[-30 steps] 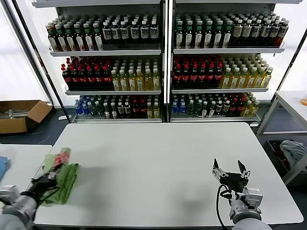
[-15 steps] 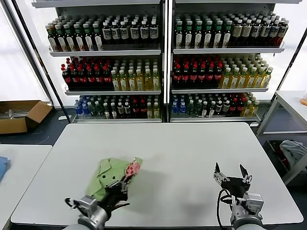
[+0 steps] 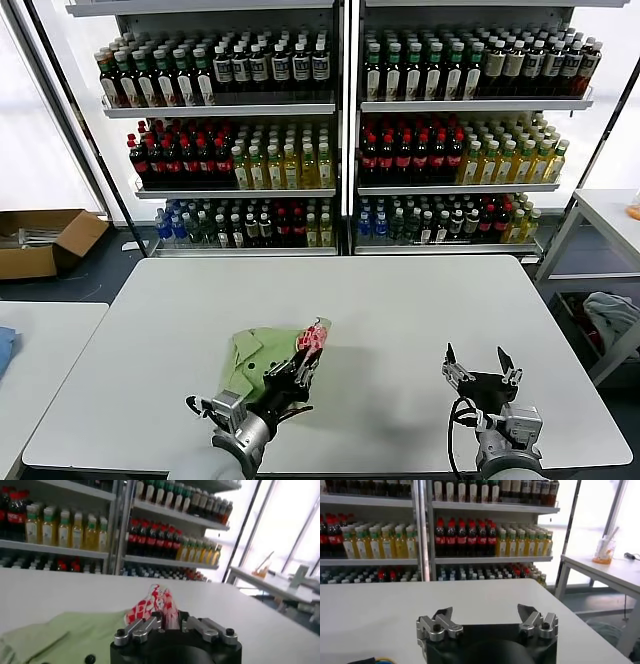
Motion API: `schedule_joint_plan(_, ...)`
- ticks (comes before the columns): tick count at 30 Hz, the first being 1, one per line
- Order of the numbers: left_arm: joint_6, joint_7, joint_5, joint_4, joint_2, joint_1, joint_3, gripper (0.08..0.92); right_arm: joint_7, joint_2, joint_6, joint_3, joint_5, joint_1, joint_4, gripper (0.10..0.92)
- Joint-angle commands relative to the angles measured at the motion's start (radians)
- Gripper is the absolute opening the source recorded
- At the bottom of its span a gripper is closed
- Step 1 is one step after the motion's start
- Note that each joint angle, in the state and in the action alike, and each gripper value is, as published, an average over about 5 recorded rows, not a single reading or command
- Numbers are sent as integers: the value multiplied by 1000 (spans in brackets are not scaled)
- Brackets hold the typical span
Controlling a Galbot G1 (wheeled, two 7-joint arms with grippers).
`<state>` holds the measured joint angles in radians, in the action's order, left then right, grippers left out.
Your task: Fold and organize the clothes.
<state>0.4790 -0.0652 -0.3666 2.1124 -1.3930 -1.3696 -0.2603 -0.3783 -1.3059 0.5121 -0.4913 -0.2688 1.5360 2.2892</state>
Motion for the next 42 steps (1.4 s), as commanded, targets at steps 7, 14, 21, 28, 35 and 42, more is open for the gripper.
schedule_joint_plan(7,-17,113,-157,60,17,29,-92,505,1,22,68,70,-339,-79,-10,823)
schedule_joint_plan(14,35,146,34,64,83,-14,-239,704,-78,71,72,232,-652,-170,-14,823)
schedule_joint_plan(21,37,152,58,76,103,-53,-313,819,-215,45,71,386,-762,-254,-87,823)
schedule_joint_plan(28,32,153,74,80,99,-75,-327,823,-250,17,70,469,-754,-282,-172,823)
schedule_joint_plan(35,33,153,77,77,99,-79,-322,823,-256,2,70,489,-748,-295,-218,816)
schedule_joint_plan(42,36,152,74,77,102,-86,-322,823,-278,-14,70,488,-742,-296,-240,729)
